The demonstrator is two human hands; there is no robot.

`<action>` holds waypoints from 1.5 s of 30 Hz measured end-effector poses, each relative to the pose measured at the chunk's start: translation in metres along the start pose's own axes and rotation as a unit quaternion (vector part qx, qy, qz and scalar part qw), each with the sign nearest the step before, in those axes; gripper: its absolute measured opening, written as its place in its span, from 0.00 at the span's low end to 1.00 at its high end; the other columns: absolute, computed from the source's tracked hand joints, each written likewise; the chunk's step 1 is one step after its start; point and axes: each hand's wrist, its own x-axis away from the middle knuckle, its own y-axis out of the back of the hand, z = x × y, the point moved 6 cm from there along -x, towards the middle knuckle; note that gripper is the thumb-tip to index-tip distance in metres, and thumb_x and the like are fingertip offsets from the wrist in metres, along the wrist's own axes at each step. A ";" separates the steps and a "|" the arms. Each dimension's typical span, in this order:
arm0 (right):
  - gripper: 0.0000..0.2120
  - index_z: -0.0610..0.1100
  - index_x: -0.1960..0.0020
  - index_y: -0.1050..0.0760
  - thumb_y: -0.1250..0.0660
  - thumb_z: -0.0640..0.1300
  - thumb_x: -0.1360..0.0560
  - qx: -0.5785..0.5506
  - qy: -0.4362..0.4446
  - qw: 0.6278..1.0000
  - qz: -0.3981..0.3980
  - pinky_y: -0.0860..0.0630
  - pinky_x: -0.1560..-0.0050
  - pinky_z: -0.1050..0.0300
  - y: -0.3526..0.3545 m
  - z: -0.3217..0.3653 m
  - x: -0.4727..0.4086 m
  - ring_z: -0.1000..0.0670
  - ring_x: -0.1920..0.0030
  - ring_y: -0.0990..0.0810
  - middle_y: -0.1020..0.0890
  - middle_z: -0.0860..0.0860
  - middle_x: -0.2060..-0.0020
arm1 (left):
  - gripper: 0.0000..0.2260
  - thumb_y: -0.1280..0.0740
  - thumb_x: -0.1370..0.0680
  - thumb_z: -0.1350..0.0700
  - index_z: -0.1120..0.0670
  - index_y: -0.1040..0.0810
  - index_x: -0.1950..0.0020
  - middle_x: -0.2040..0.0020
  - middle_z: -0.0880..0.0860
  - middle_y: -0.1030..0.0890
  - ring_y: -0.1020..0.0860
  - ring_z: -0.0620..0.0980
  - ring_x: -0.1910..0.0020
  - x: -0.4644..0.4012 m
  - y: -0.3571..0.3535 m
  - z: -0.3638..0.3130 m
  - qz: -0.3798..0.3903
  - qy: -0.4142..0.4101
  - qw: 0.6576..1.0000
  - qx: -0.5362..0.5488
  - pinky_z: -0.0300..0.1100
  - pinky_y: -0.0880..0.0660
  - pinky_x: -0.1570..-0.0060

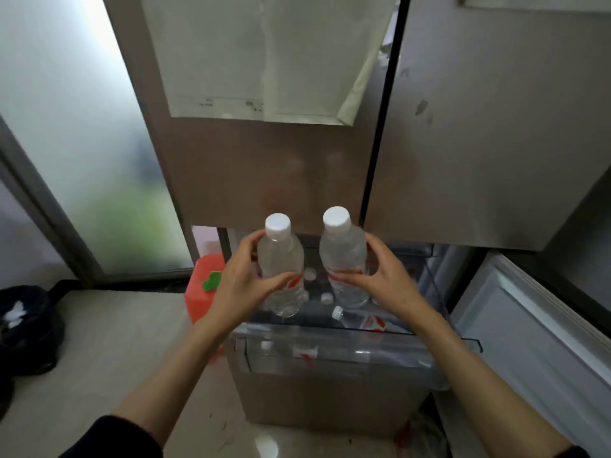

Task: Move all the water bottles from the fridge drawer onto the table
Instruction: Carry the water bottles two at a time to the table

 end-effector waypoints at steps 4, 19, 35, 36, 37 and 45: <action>0.28 0.57 0.38 0.36 0.26 0.51 0.34 -0.046 0.061 0.997 0.018 0.32 0.42 0.58 -0.013 0.048 0.007 0.55 0.40 0.29 0.29 0.55 0.40 | 0.32 0.26 0.33 0.50 0.52 0.35 0.32 0.41 0.44 0.28 0.27 0.43 0.45 0.028 0.050 -0.032 -0.097 -0.001 0.995 0.014 0.30 0.28 0.49; 0.20 0.53 0.45 0.31 0.27 0.51 0.32 -0.063 0.177 0.936 0.299 0.29 0.55 0.66 -0.252 0.183 0.118 0.61 0.53 0.25 0.25 0.62 0.54 | 0.27 0.28 0.30 0.52 0.50 0.32 0.33 0.42 0.46 0.23 0.23 0.41 0.45 0.295 0.259 -0.001 -0.330 0.189 0.924 -0.048 0.45 0.24 0.44; 0.22 0.48 0.43 0.29 0.26 0.52 0.33 -0.087 0.233 0.821 0.513 0.26 0.47 0.59 -0.613 0.361 0.330 0.55 0.50 0.23 0.22 0.55 0.51 | 0.31 0.24 0.34 0.51 0.50 0.32 0.34 0.43 0.44 0.26 0.26 0.42 0.46 0.620 0.529 0.075 -0.469 0.374 0.782 -0.169 0.31 0.29 0.52; 0.22 0.47 0.43 0.28 0.26 0.51 0.33 -0.082 0.236 0.816 0.521 0.26 0.47 0.58 -0.631 0.370 0.337 0.54 0.50 0.23 0.22 0.54 0.51 | 0.31 0.24 0.34 0.51 0.50 0.32 0.33 0.42 0.44 0.26 0.26 0.43 0.46 0.632 0.543 0.082 -0.477 0.381 0.773 -0.170 0.32 0.28 0.51; 0.22 0.47 0.43 0.28 0.26 0.51 0.33 -0.079 0.238 0.811 0.528 0.25 0.47 0.58 -0.648 0.377 0.343 0.54 0.50 0.23 0.21 0.54 0.51 | 0.32 0.24 0.34 0.51 0.50 0.32 0.33 0.42 0.44 0.26 0.26 0.43 0.45 0.644 0.557 0.089 -0.486 0.388 0.764 -0.170 0.34 0.28 0.50; 0.24 0.46 0.44 0.30 0.25 0.52 0.34 -0.064 0.245 0.773 0.582 0.26 0.51 0.61 -0.789 0.431 0.362 0.52 0.48 0.23 0.22 0.53 0.49 | 0.34 0.25 0.34 0.50 0.49 0.34 0.31 0.41 0.44 0.28 0.27 0.44 0.43 0.701 0.652 0.167 -0.540 0.431 0.709 -0.142 0.38 0.27 0.48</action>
